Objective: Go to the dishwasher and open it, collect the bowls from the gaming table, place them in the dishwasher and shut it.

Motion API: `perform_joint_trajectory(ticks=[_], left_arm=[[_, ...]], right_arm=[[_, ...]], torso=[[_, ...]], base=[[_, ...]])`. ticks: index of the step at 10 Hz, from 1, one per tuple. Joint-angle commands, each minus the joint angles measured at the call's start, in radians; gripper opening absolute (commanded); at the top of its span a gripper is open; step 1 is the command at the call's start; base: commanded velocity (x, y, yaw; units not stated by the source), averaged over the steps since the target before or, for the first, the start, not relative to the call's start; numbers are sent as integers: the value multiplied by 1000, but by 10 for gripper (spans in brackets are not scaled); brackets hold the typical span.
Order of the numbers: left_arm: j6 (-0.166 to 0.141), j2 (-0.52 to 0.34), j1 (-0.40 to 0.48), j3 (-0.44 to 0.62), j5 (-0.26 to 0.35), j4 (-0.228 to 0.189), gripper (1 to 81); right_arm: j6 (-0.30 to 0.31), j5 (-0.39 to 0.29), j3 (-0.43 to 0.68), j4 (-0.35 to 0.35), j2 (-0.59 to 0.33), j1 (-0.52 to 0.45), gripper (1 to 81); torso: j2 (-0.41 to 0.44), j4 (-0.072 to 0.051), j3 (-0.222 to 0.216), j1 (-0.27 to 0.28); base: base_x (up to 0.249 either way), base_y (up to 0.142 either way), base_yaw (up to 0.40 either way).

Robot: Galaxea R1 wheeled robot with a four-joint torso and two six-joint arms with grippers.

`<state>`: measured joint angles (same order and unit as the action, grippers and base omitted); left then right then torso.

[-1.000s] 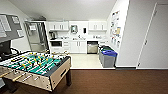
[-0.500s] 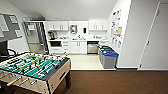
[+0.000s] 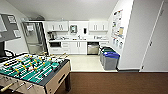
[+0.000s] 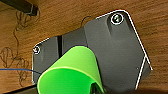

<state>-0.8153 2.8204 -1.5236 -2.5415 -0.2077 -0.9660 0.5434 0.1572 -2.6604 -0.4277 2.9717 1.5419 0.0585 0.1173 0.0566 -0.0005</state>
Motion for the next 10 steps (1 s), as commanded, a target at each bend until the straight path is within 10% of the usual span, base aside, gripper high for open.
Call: perform_joint_trajectory(ticks=[1,10], left_arm=[[-1,-12,56,1,24,-8,10],[-15,62,59,-99,31,24,10]], right_arm=[[-2,-30,1,-6,-4,-58,10],[-2,-30,2,-5,-1,-58,10]], torso=[[0,0,0,1],[0,0,0,1]], base=[[164,0,0],[164,-41,0]])
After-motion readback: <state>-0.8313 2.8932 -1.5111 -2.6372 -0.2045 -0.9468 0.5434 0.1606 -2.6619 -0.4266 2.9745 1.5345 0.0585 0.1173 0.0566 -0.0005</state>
